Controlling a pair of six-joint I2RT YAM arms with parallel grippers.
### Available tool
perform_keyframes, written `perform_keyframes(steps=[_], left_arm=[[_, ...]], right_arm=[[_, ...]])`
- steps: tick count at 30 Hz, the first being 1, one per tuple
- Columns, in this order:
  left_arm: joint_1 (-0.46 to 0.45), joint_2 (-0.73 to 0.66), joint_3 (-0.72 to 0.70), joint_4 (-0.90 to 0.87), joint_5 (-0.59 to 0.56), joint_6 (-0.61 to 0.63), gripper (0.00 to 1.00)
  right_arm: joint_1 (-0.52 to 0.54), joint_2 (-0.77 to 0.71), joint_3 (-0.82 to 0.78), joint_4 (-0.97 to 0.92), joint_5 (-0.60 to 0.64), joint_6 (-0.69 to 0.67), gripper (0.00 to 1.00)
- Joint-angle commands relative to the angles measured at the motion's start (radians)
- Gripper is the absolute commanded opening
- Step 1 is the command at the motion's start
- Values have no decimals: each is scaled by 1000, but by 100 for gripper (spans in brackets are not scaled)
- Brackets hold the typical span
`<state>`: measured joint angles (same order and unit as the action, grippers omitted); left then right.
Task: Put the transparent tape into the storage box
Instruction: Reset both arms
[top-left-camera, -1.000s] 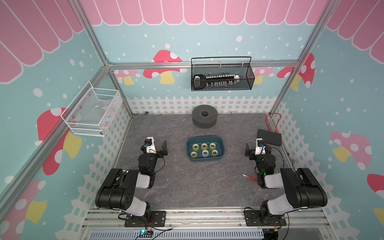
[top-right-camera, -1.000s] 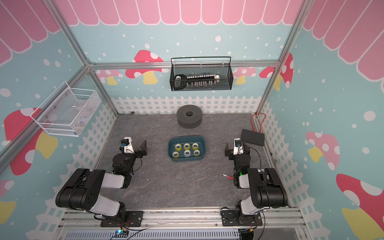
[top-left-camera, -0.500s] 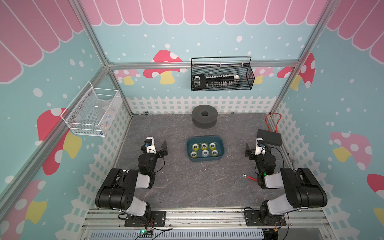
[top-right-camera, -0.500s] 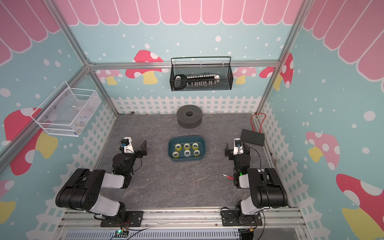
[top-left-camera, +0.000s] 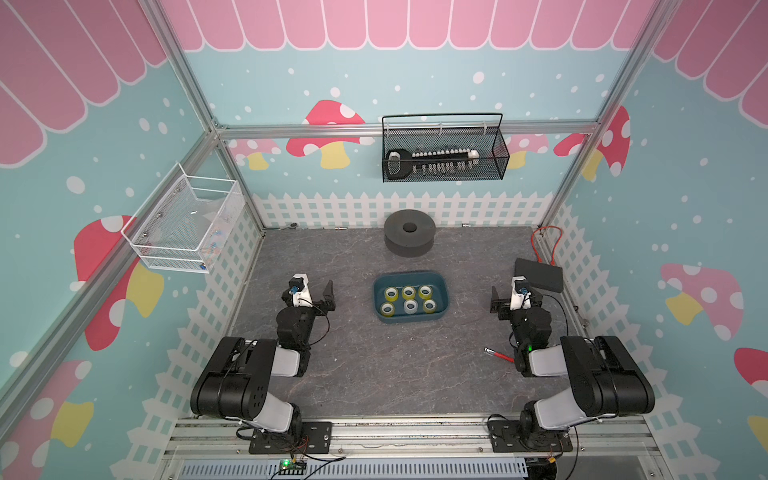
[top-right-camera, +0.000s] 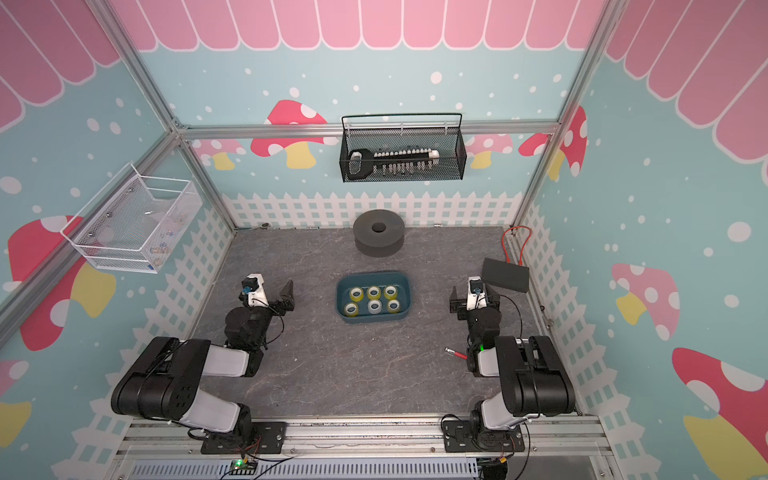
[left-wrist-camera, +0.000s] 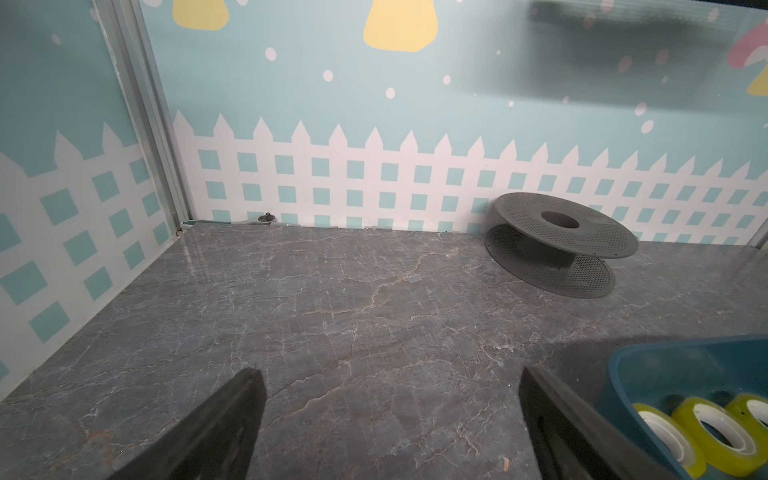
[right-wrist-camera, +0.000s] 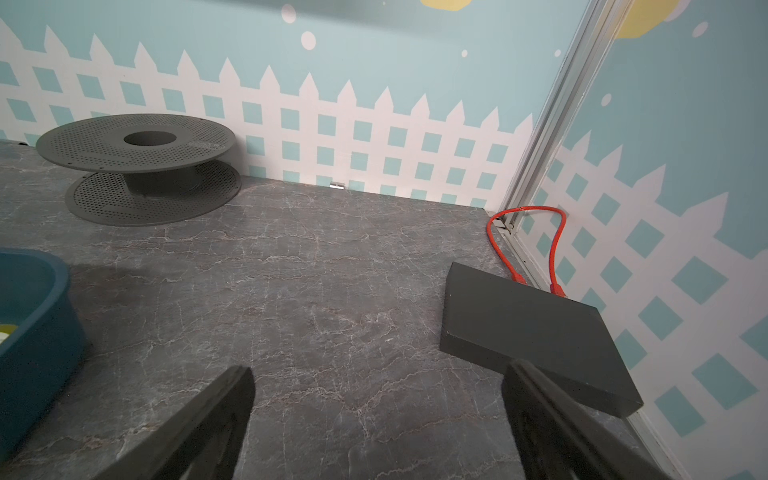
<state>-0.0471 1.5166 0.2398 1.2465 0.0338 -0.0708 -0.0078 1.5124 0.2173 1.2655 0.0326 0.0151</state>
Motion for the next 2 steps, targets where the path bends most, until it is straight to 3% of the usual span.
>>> perform_keyframes(steps=[1, 2], left_arm=[[-1, 8, -2, 12, -9, 17, 99], [-2, 8, -2, 13, -9, 17, 99]], right_arm=[[-3, 2, -4, 25, -1, -4, 99], [-2, 3, -4, 24, -2, -5, 99]])
